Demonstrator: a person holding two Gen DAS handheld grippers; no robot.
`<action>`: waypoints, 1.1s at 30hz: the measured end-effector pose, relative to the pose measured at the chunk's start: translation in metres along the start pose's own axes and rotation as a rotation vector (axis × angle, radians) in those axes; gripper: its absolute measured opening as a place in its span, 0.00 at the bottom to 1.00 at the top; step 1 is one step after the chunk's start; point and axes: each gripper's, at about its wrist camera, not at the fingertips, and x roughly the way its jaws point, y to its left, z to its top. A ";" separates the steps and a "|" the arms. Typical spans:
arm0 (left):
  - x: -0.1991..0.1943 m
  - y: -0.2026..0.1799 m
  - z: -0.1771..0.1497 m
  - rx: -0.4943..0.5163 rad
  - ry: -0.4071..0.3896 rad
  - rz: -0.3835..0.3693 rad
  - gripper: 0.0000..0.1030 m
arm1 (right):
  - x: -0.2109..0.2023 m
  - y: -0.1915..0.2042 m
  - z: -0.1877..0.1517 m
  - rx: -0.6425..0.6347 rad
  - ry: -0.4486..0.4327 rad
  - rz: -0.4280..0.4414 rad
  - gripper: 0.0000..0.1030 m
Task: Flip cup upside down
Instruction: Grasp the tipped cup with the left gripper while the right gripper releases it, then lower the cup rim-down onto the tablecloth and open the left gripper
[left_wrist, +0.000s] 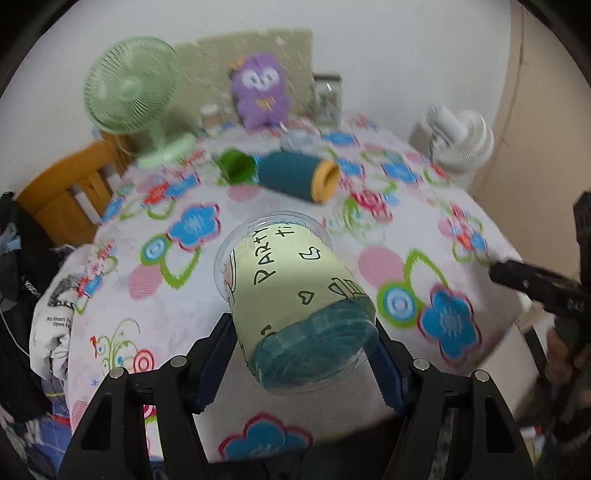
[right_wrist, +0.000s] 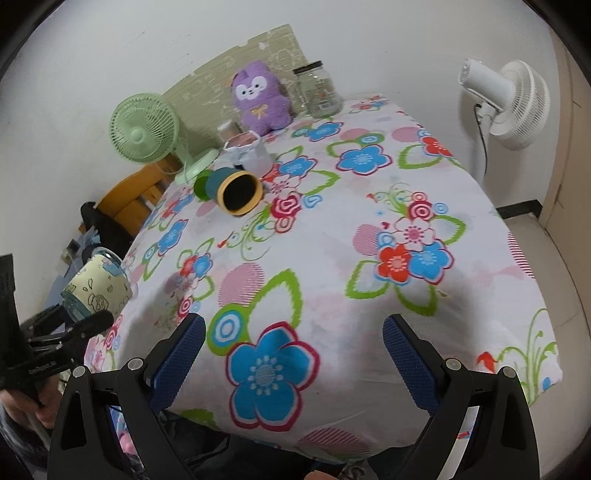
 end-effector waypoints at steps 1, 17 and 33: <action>0.001 0.002 0.001 0.001 0.033 -0.016 0.69 | 0.001 0.002 0.000 -0.004 0.003 0.003 0.95; 0.060 0.021 0.029 -0.036 0.467 -0.156 0.68 | 0.020 0.028 0.004 -0.062 0.045 0.027 0.95; 0.071 0.023 0.044 -0.018 0.438 -0.112 0.81 | 0.033 0.046 0.007 -0.105 0.067 0.028 0.95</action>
